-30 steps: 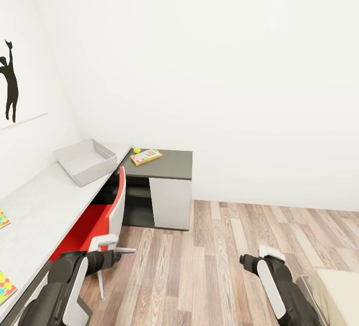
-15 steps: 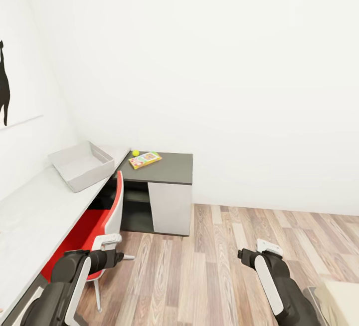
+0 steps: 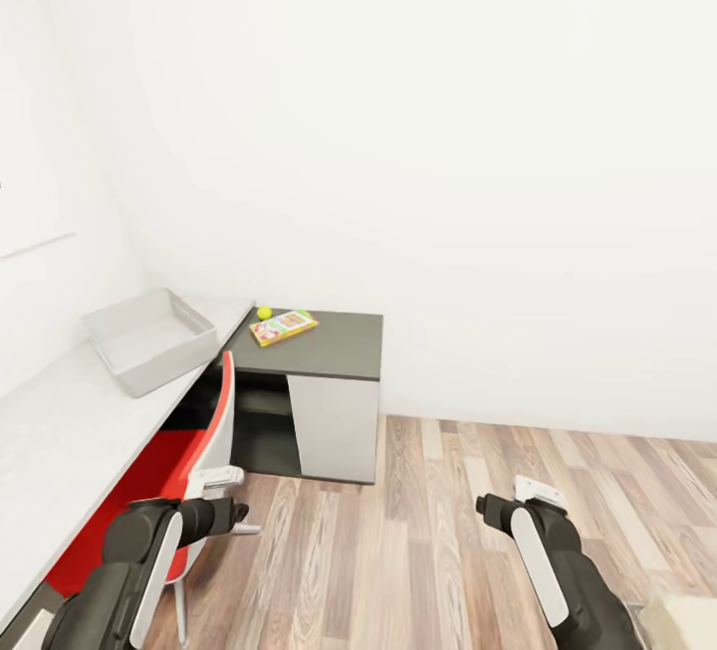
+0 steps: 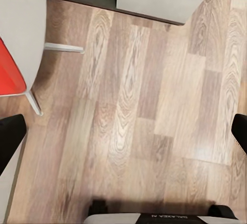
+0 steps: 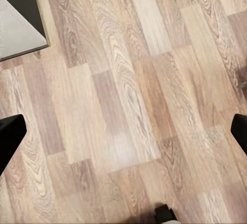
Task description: Put all the toys in the child's room - the three board games (two on the bed and one on the table), the two jigsaw puzzles on the table, and the tennis ball on the table - inside the toy box on the table in the child's room.
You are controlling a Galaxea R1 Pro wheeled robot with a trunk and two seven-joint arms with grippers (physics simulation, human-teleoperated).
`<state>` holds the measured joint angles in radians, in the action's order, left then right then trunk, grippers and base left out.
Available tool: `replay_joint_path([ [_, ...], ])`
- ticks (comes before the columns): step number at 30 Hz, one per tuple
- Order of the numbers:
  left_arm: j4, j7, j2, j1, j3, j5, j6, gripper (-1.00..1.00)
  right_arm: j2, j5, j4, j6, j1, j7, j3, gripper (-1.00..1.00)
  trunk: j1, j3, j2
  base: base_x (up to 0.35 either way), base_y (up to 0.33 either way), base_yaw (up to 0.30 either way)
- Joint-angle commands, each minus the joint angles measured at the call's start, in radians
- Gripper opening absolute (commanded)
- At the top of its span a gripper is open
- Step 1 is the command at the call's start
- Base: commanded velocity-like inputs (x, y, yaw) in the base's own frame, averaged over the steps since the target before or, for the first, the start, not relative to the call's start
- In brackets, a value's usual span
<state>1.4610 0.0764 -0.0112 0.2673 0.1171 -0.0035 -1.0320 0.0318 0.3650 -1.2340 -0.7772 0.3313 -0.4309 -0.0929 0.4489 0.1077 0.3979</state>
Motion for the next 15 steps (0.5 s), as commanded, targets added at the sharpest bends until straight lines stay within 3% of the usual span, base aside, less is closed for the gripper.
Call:
replay_joint_path([
  [1, 0.001, 0.006, -0.001, 0.001, 0.003, -0.001, -0.005, 1.0, 0.001, 0.01, -0.002, -0.002, 0.001, -0.009, -0.001, 1.0, 0.001, 0.002, 0.002, 0.254, -0.156, 0.176],
  [15, 0.001, 0.006, -0.001, 0.001, 0.001, -0.001, -0.005, 1.0, 0.001, 0.01, -0.002, -0.002, 0.001, -0.009, -0.001, 1.0, 0.001, 0.0, 0.002, 0.144, -0.035, 0.263],
])
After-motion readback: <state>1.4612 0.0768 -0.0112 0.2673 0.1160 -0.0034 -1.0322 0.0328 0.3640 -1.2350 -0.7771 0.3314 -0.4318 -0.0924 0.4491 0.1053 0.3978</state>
